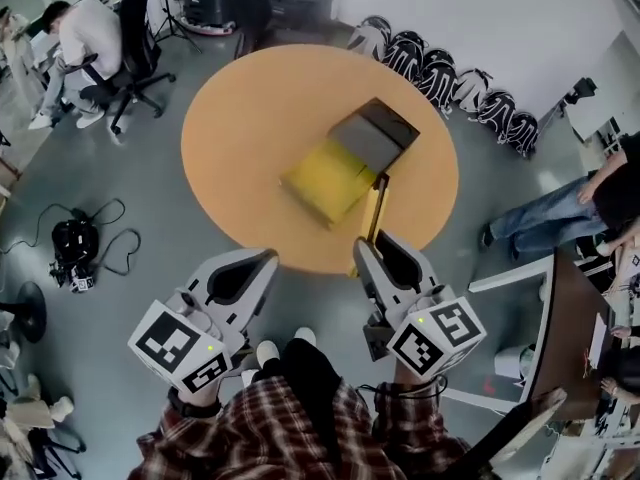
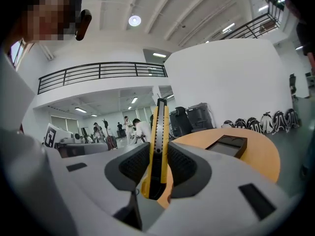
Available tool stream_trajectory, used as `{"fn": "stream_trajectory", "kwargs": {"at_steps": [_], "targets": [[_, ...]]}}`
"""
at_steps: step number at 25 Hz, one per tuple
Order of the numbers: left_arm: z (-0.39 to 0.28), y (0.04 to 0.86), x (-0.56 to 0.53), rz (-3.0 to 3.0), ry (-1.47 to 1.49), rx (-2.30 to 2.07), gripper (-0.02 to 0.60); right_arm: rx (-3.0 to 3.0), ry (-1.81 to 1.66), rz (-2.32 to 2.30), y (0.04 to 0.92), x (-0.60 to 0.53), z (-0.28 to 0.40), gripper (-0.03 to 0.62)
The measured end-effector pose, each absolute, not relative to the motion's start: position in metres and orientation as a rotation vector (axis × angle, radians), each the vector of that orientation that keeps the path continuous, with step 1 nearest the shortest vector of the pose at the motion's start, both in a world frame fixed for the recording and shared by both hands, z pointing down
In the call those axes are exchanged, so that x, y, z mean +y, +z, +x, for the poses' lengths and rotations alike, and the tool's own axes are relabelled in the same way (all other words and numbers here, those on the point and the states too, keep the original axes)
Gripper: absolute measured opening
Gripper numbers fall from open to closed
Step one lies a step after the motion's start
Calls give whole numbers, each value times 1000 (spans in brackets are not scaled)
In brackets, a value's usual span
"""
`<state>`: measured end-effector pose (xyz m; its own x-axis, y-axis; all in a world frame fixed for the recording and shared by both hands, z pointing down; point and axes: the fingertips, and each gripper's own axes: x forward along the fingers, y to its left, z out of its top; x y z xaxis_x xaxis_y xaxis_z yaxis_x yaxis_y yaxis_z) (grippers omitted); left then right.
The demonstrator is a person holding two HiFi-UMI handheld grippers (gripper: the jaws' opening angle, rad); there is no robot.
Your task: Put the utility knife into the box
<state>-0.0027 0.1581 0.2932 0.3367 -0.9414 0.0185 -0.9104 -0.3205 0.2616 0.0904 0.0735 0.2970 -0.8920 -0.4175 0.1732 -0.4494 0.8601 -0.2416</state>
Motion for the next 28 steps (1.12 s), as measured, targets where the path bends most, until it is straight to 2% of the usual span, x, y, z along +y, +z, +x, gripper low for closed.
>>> {"fn": "stream_trajectory", "kwargs": {"at_steps": [6,13,21,28], "targets": [[-53,333,101,2345,-214,-1637,11,-2865,464,763,336,8,55,124],[-97,326,2,2387,-180,-1592,11,-2861,488,829,336,-91,18,124],[-101,314,-87,2439,-137,-1489,11,-2825,492,885,329,-172,12,124],[-110,326,-132,2479,-122,-1329,11,-2646,485,950,367,-206,10,124]]}}
